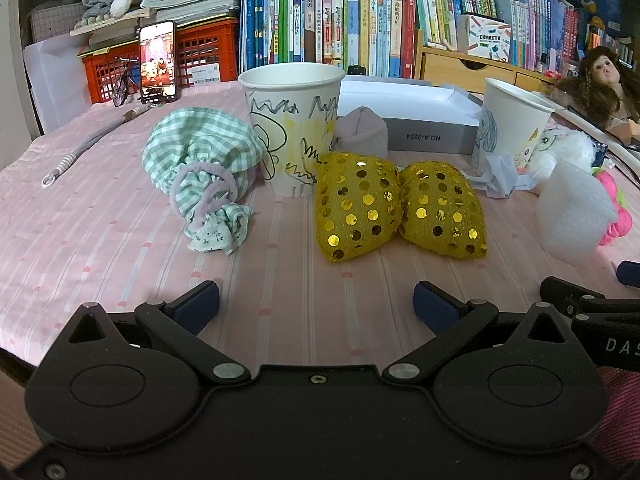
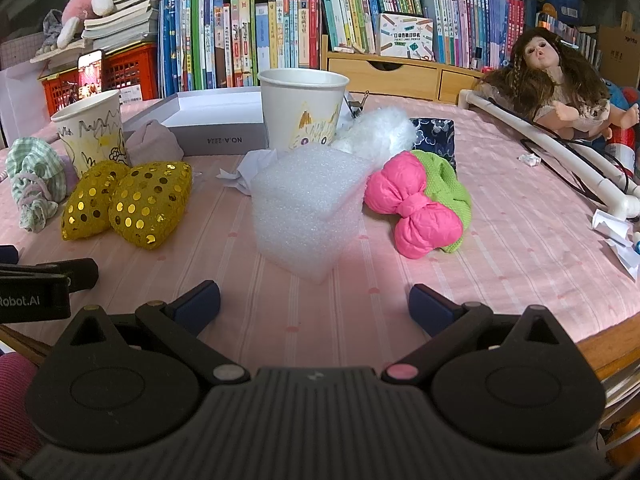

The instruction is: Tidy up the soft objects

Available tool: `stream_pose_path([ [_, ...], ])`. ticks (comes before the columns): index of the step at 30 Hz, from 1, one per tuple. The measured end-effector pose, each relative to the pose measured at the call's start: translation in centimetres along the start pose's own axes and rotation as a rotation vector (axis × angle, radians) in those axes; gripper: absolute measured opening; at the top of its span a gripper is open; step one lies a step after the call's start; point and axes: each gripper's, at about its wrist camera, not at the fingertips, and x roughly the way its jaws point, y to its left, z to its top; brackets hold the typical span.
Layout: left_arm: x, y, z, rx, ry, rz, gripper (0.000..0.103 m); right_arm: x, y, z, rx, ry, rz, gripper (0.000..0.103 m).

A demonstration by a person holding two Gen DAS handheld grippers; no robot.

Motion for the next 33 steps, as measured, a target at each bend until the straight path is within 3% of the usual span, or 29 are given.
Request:
stream_pose_path([
  [16, -1.0, -1.3, 1.7, 0.056, -0.032, -0.052, 0.089, -0.6, -0.3, 1.3, 0.004, -0.027, 0.051, 0.097],
  [25, -1.5, -1.7, 2.5, 0.053, -0.065, -0.113, 0.062, -1.0, -1.2, 2.2, 0.038, -0.085, 0.07, 0.088],
  [27, -1.5, -1.8, 2.6, 0.054, -0.071, -0.13, 0.051, -0.9, -1.3, 2.3, 0.044, -0.088, 0.076, 0.086],
  [33, -1.6, -2.0, 2.7, 0.06, -0.085, -0.147, 0.046, -0.8, -1.2, 2.6, 0.044, -0.108, 0.071, 0.082],
])
